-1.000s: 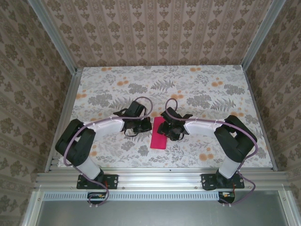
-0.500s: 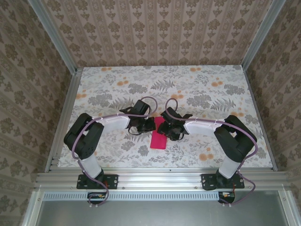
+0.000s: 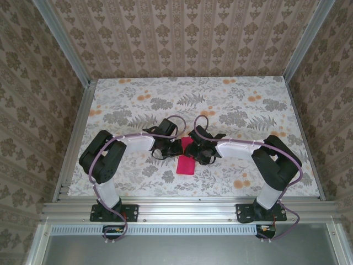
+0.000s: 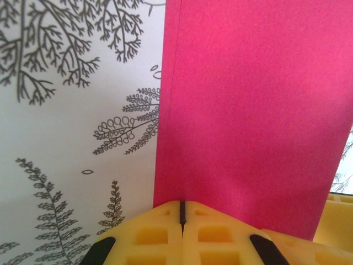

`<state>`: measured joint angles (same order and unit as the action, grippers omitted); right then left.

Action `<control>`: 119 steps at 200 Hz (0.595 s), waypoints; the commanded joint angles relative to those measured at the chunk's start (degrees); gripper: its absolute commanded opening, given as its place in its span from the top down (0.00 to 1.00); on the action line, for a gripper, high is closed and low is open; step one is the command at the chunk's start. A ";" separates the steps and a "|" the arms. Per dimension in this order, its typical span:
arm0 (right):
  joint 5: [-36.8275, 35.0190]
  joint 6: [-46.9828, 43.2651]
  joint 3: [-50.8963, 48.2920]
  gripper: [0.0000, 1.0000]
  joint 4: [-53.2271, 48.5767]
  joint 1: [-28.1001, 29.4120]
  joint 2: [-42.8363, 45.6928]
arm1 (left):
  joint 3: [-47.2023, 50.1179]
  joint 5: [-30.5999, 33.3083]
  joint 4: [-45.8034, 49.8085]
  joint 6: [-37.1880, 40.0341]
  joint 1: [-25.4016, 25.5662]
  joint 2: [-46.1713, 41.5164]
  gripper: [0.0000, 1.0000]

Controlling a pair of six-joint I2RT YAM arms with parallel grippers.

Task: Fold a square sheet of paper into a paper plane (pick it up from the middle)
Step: Hold the square sheet of paper at the center of the table.

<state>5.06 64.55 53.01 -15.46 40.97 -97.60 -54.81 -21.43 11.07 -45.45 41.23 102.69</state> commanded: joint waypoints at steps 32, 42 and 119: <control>-3.94 -5.66 -2.45 0.28 -2.86 -1.66 9.99 | -0.40 3.40 5.58 2.23 0.42 1.37 1.00; -2.19 -6.64 -3.85 0.29 -0.65 -2.50 11.99 | -0.69 3.50 5.92 2.48 0.42 1.45 1.00; 12.71 -8.26 -4.02 0.83 13.06 -4.43 5.89 | -1.68 3.50 6.46 3.10 0.43 1.89 1.00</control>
<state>12.82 57.10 47.59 -5.34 36.73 -88.12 -55.79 -19.92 13.13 -43.75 41.56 102.69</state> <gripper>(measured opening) 0.170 0.051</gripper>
